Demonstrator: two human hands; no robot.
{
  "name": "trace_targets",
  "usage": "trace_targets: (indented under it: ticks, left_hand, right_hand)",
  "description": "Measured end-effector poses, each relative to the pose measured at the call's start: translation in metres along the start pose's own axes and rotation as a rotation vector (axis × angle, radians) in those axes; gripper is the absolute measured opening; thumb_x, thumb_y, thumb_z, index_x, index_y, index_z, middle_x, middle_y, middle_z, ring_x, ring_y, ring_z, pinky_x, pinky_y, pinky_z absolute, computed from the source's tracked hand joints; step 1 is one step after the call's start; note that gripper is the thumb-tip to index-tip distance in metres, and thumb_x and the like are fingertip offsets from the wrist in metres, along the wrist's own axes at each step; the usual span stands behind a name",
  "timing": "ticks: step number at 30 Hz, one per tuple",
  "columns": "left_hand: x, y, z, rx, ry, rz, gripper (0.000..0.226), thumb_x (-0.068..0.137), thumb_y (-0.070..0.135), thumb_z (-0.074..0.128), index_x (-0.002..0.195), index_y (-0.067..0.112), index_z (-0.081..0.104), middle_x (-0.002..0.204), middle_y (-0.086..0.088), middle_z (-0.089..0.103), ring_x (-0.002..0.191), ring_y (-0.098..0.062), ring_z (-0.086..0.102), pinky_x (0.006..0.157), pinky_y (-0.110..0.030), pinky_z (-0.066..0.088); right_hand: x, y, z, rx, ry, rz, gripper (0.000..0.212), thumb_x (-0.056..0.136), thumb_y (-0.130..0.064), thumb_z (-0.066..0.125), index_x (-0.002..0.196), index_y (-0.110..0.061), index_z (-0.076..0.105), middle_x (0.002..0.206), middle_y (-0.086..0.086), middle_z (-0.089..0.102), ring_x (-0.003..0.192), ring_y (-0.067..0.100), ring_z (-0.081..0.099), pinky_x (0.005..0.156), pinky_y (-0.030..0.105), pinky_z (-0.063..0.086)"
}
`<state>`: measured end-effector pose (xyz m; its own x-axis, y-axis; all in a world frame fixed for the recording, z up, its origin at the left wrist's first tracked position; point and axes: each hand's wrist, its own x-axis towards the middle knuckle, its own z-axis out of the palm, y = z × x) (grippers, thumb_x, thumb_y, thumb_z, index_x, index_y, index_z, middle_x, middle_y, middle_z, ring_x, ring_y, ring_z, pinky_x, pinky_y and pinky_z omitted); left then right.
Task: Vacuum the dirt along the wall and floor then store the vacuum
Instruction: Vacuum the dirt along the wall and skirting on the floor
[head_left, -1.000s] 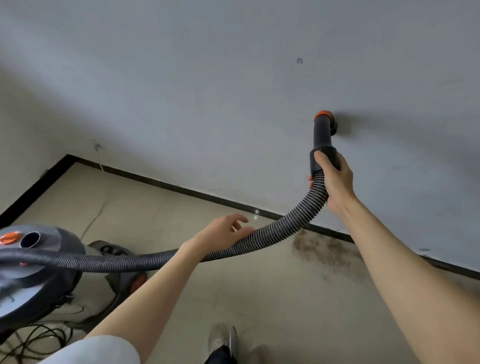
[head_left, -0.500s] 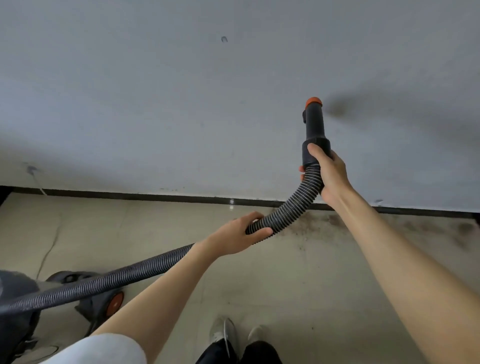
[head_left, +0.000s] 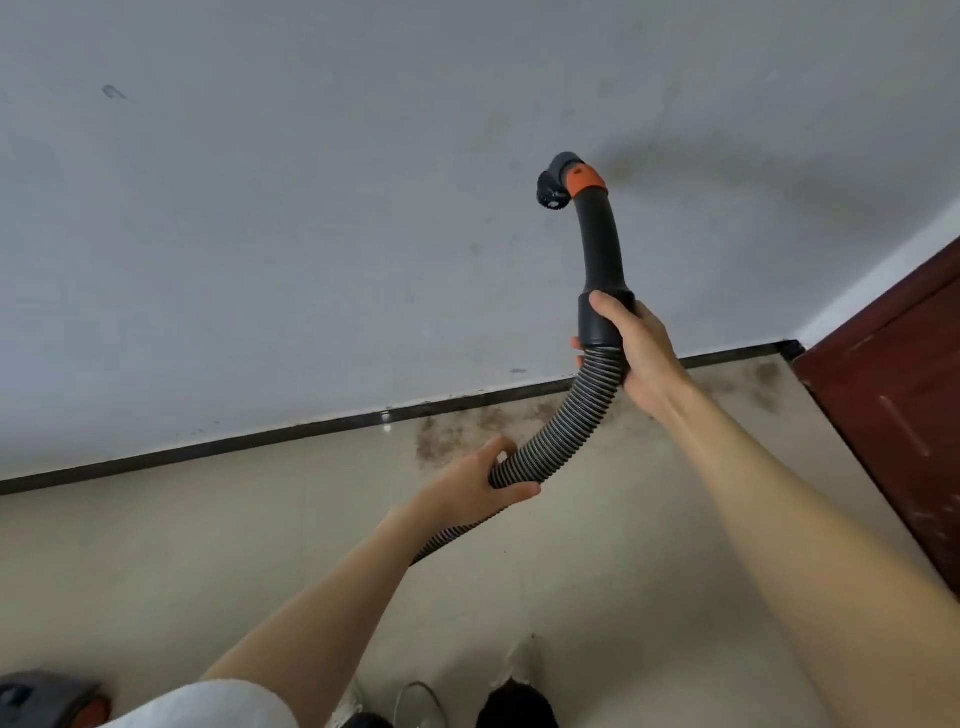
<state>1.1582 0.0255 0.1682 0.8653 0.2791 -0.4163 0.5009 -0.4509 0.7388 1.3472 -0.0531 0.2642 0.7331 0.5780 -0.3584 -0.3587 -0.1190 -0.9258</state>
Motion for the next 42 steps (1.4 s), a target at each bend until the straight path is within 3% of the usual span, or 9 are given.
trace_targets:
  ticks: [4, 8, 11, 15, 19, 23, 29, 34, 42]
  left_hand:
    - [0.028, 0.017, 0.029, 0.051, -0.05, -0.064, 0.053, 0.078, 0.049, 0.07, 0.118, 0.022, 0.048, 0.102, 0.0, 0.057, 0.092, -0.02, 0.059, 0.088, -0.039, 0.049]
    - [0.044, 0.028, 0.04, 0.029, -0.082, -0.068, 0.038, 0.085, 0.038, 0.066, 0.116, 0.017, 0.057, 0.1, 0.002, 0.06, 0.092, -0.016, 0.057, 0.091, -0.036, 0.047]
    - [0.06, 0.036, 0.028, -0.046, 0.121, -0.037, 0.023, 0.095, 0.025, 0.052, 0.112, 0.012, 0.061, 0.104, -0.003, 0.064, 0.089, -0.017, 0.057, 0.085, -0.029, 0.046]
    - [0.081, 0.07, -0.014, -0.362, 0.382, -0.034, 0.034, 0.1, 0.031, 0.038, 0.127, 0.014, 0.05, 0.109, -0.002, 0.058, 0.103, -0.022, 0.058, 0.091, -0.033, 0.047]
    - [0.103, 0.097, -0.051, -0.576, 0.332, -0.04, 0.047, 0.1, 0.043, 0.031, 0.134, 0.012, 0.041, 0.122, -0.002, 0.052, 0.114, -0.018, 0.053, 0.1, -0.037, 0.043]
    - [0.12, 0.101, -0.068, -0.895, 0.443, -0.017, 0.033, 0.101, 0.035, 0.036, 0.118, 0.007, 0.042, 0.107, -0.009, 0.059, 0.094, -0.021, 0.064, 0.084, -0.034, 0.053]
    - [0.133, 0.06, -0.064, -1.017, 0.486, -0.175, 0.032, 0.101, 0.039, 0.031, 0.114, 0.01, 0.038, 0.089, -0.007, 0.054, 0.074, -0.019, 0.058, 0.079, -0.04, 0.053]
    - [0.145, -0.011, -0.044, -1.013, 0.48, -0.236, 0.032, 0.1, 0.041, 0.031, 0.103, 0.012, 0.042, 0.082, -0.008, 0.051, 0.072, -0.02, 0.054, 0.073, -0.036, 0.051]
    - [0.172, -0.112, 0.015, -0.923, 0.353, -0.257, 0.034, 0.1, 0.043, 0.03, 0.099, 0.011, 0.042, 0.084, -0.009, 0.053, 0.073, -0.02, 0.058, 0.084, -0.041, 0.051]
  right_hand:
    - [0.01, 0.005, -0.044, -0.02, 0.03, 0.005, 0.023, 0.089, -0.029, 0.068, 0.101, -0.015, 0.053, 0.088, 0.008, 0.061, 0.076, 0.027, 0.064, 0.077, 0.046, 0.056]
    - [0.019, 0.019, -0.064, -0.143, 0.03, -0.02, 0.024, 0.09, -0.031, 0.066, 0.107, -0.02, 0.054, 0.102, 0.007, 0.063, 0.094, 0.029, 0.065, 0.086, 0.047, 0.056]
    - [0.021, 0.032, -0.071, -0.264, 0.004, -0.014, 0.028, 0.093, -0.03, 0.062, 0.116, -0.018, 0.053, 0.11, 0.004, 0.062, 0.1, 0.022, 0.063, 0.086, 0.035, 0.053]
    - [0.022, 0.05, -0.061, -0.307, -0.092, 0.015, 0.029, 0.093, -0.027, 0.062, 0.119, -0.018, 0.053, 0.113, 0.003, 0.062, 0.098, 0.016, 0.063, 0.08, 0.026, 0.052]
    - [0.024, 0.065, -0.039, -0.366, -0.215, 0.032, 0.026, 0.093, -0.023, 0.062, 0.116, -0.025, 0.052, 0.104, -0.011, 0.06, 0.091, -0.002, 0.058, 0.072, 0.014, 0.047]
    - [0.033, 0.072, -0.022, -0.43, -0.317, 0.026, 0.03, 0.092, -0.024, 0.064, 0.121, -0.023, 0.054, 0.106, -0.008, 0.062, 0.098, 0.007, 0.06, 0.078, 0.021, 0.048]
    - [0.065, 0.086, -0.013, -0.459, -0.472, 0.19, 0.02, 0.092, -0.02, 0.064, 0.112, -0.018, 0.065, 0.109, 0.003, 0.07, 0.103, 0.019, 0.067, 0.09, 0.03, 0.053]
    - [0.118, 0.113, 0.001, -0.337, -0.269, 0.272, 0.02, 0.099, -0.031, 0.052, 0.102, -0.017, 0.066, 0.104, 0.006, 0.069, 0.092, 0.017, 0.067, 0.085, 0.032, 0.055]
    - [0.188, 0.207, 0.045, -0.416, -0.295, 0.338, 0.028, 0.102, -0.03, 0.043, 0.108, -0.014, 0.065, 0.105, 0.004, 0.067, 0.097, 0.019, 0.063, 0.08, 0.03, 0.052]
